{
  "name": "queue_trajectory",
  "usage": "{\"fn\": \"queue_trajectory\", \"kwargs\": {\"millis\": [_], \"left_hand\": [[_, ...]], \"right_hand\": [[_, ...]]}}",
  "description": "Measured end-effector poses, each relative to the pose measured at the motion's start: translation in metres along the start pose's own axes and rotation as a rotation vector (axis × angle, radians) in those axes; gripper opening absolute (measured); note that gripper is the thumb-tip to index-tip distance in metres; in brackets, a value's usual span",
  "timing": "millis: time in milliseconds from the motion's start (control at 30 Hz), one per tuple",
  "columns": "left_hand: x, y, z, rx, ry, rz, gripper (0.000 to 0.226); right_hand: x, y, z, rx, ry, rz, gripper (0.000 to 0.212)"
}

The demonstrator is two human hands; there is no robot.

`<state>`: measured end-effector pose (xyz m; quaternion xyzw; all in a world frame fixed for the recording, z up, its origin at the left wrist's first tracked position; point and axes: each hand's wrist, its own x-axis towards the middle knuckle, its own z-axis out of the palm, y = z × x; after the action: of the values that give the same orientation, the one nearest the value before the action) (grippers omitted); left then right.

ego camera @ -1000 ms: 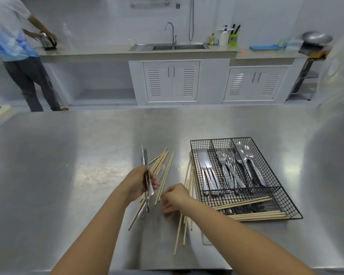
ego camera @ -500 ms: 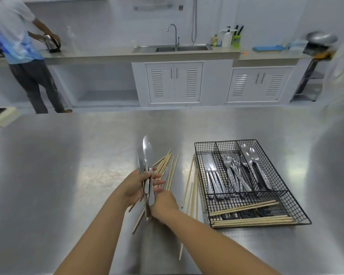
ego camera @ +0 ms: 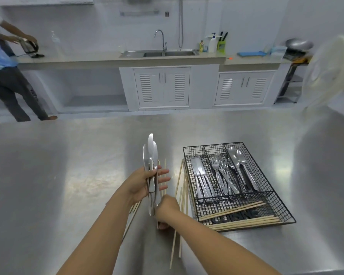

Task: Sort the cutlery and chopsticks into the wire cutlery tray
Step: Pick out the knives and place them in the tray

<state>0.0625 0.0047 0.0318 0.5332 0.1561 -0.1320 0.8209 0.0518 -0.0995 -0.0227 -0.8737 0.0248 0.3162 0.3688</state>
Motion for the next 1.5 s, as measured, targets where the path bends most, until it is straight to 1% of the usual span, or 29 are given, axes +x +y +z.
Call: {"fn": "queue_trajectory", "kwargs": {"millis": [67,167,267,333,433,533,600,733,800,867,933,1033,1100,1200,1233,1333,1433,1500], "left_hand": [[0.005,0.003,0.013,0.005,-0.017,-0.014,0.018],[0.015,0.006,0.038,0.026,-0.038,-0.090,0.020],[0.029,0.012,0.065,0.072,-0.042,-0.196,0.022],[0.041,0.015,0.080,0.111,-0.041,-0.277,0.025],[0.057,0.011,0.096,0.151,-0.054,-0.397,0.029],[0.071,-0.001,0.108,0.212,-0.023,-0.441,0.028],[0.079,-0.008,0.115,0.277,0.020,-0.438,0.024],[0.094,-0.024,0.130,0.459,0.133,-0.389,0.041],[0.103,-0.033,0.135,0.521,0.210,-0.339,0.043],[0.110,-0.043,0.137,0.588,0.283,-0.301,0.041],[0.113,-0.053,0.137,0.568,0.326,-0.291,0.038],[0.110,-0.062,0.138,0.546,0.386,-0.257,0.032],[0.109,-0.064,0.139,0.575,0.432,-0.219,0.028],[0.106,-0.059,0.142,0.663,0.504,-0.158,0.011],[0.107,-0.058,0.143,0.692,0.525,-0.133,0.009],[0.110,-0.051,0.141,0.739,0.546,-0.069,0.023],[0.111,-0.048,0.138,0.772,0.551,-0.082,0.015],[0.109,-0.047,0.137,0.756,0.559,-0.067,0.020]], "right_hand": [[-0.007,0.002,-0.014,0.063,-0.026,-0.055,0.015],[-0.029,0.011,-0.044,0.150,-0.084,-0.164,0.011],[-0.055,0.030,-0.086,0.347,-0.129,-0.164,0.022],[-0.070,0.047,-0.117,0.383,-0.138,-0.172,0.022],[-0.081,0.071,-0.160,0.404,-0.111,-0.175,0.018],[-0.082,0.088,-0.191,0.459,-0.044,-0.156,0.018],[-0.079,0.096,-0.206,0.501,-0.009,-0.153,0.019],[-0.067,0.109,-0.215,0.532,0.041,-0.115,0.022],[-0.061,0.112,-0.214,0.572,0.070,-0.090,0.023],[-0.055,0.115,-0.212,0.638,0.093,-0.077,0.023],[-0.051,0.117,-0.209,0.685,0.093,-0.072,0.023],[-0.041,0.116,-0.204,0.762,0.048,-0.051,0.026],[-0.034,0.113,-0.203,0.792,0.018,-0.023,0.032],[-0.022,0.106,-0.199,0.847,0.005,0.002,0.037],[-0.018,0.104,-0.197,0.848,0.008,0.006,0.037],[-0.005,0.097,-0.190,0.771,0.038,0.007,0.033],[0.006,0.091,-0.182,0.697,0.075,-0.003,0.028],[0.013,0.088,-0.178,0.655,0.102,-0.003,0.027]]}}
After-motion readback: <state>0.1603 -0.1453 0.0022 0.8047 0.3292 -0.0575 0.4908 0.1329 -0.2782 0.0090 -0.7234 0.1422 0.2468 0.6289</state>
